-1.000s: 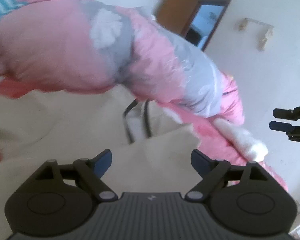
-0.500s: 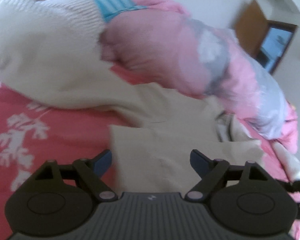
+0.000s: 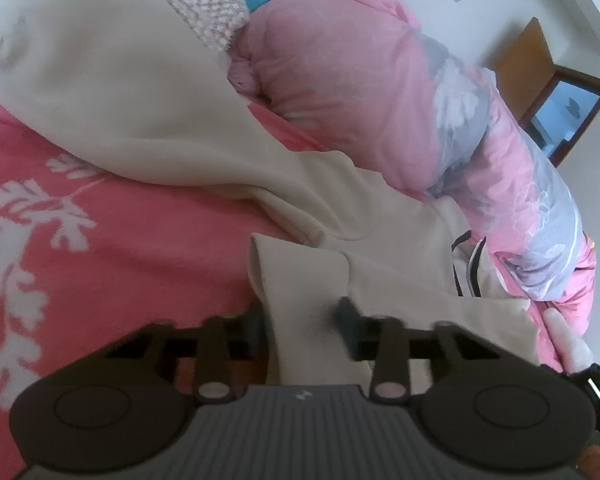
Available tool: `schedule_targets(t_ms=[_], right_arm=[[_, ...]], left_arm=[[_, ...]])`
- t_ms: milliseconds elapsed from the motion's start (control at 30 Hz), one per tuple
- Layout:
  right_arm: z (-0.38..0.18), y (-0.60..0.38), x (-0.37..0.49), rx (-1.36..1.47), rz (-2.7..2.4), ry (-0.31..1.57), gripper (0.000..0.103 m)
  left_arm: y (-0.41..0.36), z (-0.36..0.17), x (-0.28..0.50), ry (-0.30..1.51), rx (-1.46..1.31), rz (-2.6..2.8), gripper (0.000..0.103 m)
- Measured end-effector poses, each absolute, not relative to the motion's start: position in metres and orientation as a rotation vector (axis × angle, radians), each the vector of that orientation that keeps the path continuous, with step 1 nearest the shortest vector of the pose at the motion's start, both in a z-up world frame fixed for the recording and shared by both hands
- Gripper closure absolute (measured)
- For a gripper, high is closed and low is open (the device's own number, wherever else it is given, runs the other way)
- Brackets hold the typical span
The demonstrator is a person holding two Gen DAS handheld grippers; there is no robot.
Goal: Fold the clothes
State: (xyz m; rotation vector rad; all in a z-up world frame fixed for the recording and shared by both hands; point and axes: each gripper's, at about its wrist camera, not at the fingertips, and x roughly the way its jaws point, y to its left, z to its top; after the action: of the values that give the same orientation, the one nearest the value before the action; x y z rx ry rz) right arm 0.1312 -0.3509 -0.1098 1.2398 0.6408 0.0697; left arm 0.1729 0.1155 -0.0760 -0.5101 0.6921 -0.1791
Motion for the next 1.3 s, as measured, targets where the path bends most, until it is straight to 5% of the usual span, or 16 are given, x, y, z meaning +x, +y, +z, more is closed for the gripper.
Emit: schedule_targets(t_ms=[233, 400, 967, 1100, 1300], right_arm=[[-0.12, -0.356, 0.138, 1.25, 0.075, 0.603, 0.087], [-0.122, -0.358, 0.137, 1.248, 0.081, 0.563, 0.094], [-0.079, -0.428, 0.145, 1.224, 0.035, 0.244, 0.096], [-0.066, -0.433, 0.13, 1.144, 0.029, 0.178, 0.096], [-0.104, -0.413, 0.132, 1.085, 0.035, 0.407, 0.096]], left_arm=[[0.112, -0.069, 0.173, 0.646, -0.484, -0.191, 0.095], [0.109, -0.05, 0.182, 0.613, -0.492, -0.233, 0.097], [0.01, 0.022, 0.287, 0.487, -0.441, -0.51, 0.097], [0.017, -0.01, 0.299, 0.628, -0.466, -0.504, 0.097], [0.041, -0.077, 0.322, 0.883, -0.514, -0.399, 0.097]])
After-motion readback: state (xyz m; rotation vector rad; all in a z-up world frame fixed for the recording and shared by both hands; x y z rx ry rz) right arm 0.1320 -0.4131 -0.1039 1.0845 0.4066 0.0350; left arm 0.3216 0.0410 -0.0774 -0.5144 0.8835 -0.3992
